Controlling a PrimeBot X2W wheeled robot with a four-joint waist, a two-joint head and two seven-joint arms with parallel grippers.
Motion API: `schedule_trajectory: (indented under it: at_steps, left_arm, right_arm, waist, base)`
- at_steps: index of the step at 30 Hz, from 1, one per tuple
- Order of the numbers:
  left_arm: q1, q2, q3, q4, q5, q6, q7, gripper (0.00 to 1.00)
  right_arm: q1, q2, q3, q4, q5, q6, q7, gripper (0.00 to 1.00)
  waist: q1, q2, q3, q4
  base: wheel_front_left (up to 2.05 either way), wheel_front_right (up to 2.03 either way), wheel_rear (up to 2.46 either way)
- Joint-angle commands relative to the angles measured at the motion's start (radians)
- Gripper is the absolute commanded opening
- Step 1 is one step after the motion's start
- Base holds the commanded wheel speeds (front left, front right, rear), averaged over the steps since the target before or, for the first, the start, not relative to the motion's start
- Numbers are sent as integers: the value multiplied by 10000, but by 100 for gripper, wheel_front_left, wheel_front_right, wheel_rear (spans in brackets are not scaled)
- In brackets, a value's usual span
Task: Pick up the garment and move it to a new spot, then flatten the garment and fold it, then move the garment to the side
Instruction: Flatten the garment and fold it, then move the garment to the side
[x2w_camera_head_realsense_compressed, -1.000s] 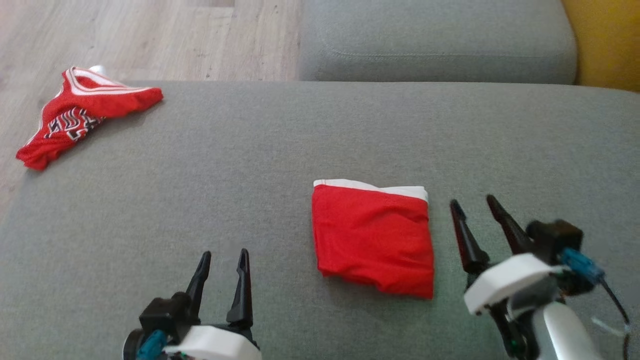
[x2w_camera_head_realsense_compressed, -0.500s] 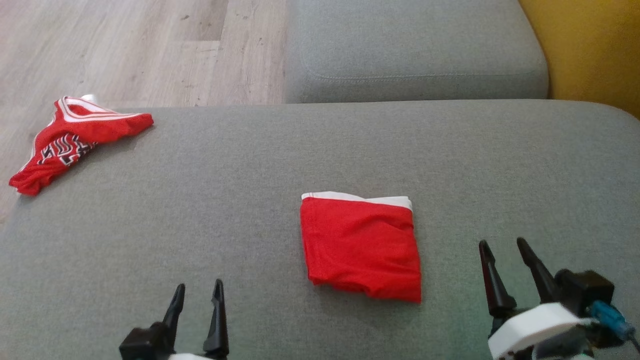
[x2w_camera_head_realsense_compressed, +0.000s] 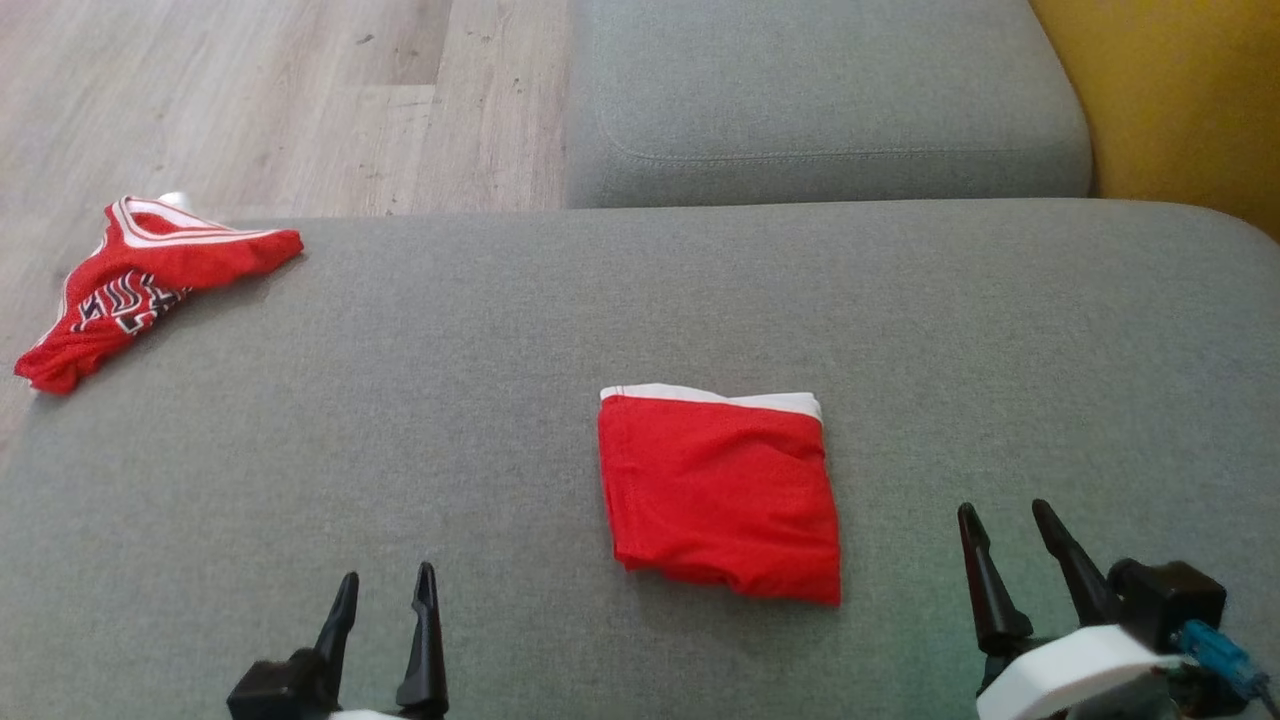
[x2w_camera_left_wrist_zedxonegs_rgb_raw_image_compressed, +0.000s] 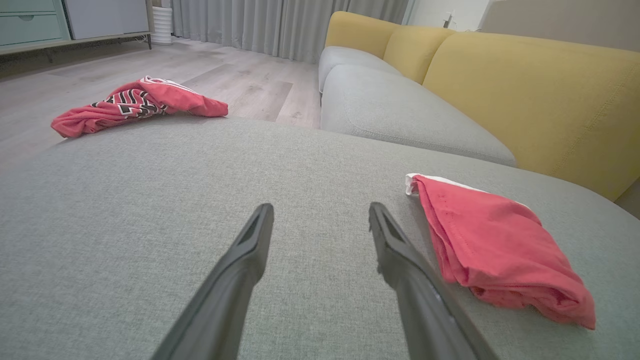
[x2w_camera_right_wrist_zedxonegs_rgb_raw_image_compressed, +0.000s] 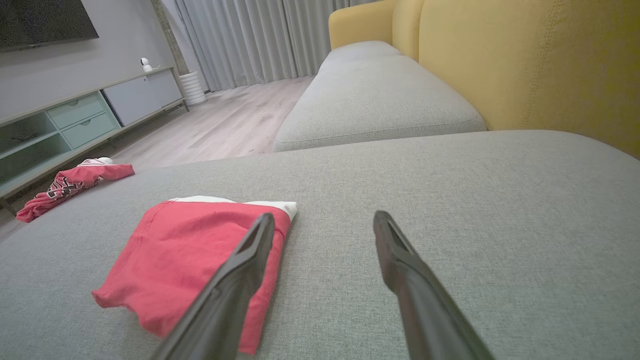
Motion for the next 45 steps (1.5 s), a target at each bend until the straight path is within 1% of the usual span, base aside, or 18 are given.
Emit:
schedule_trajectory:
  at_steps: [1,15,19,23,27,33,35,38,42,45]
  left_arm:
    - [-373,215,449,-266,103,-26,-128,100]
    - [-448,173,426,-174,102,-78,-129,100]
    - [-561,151,324,-169,161,-123,-85,100]
    - [-727,120,230,-135,226,-177,-35,100]
    - [-851,62,165,-78,256,-236,-14,100]
    - [-1050,-94,115,-6,300,-318,-26,100]
    - [-1105,-151,116,31,307,-346,-35,100]
    - [-1172,-218,132,101,332,-389,-51,100]
    - [-1256,-298,162,186,373,-475,-72,100]
    - [-1306,-352,169,206,424,-503,-83,100]
  right_arm:
    - [-418,-56,255,-300,8,67,-145,100]
    - [-445,-56,310,-321,-17,67,-75,100]
    - [-718,-56,82,-278,-157,67,318,100]
    - [-1526,-56,-108,-248,-605,67,1244,100]
    - [-2445,-56,-129,-30,-600,67,2466,100]
    - [-3419,-56,-255,914,-622,67,4505,100]
    - [-3660,-56,-314,1247,-490,67,4953,100]
    - [-3933,-56,-416,1765,-336,67,5421,100]
    - [-4262,-56,-492,2405,82,67,5736,100]
    - [-4462,-56,-413,2824,167,67,5906,100]
  waist:
    - [0,0,12,11]
    - [0,0,80,102]
    - [0,0,217,279]
    - [0,0,402,517]
    - [0,0,610,827]
    - [0,0,1012,1388]
    - [0,0,1136,1566]
    - [0,0,1299,1806]
    - [0,0,1526,2027]
    - [0,0,1673,2108]
  base:
    - [0,0,0]
    - [0,0,0]
    - [0,0,0]
    - [0,0,0]
    - [0,0,0]
    - [0,0,0]
    - [0,0,0]
    - [0,0,0]
    - [0,0,0]
    - [0,0,0]
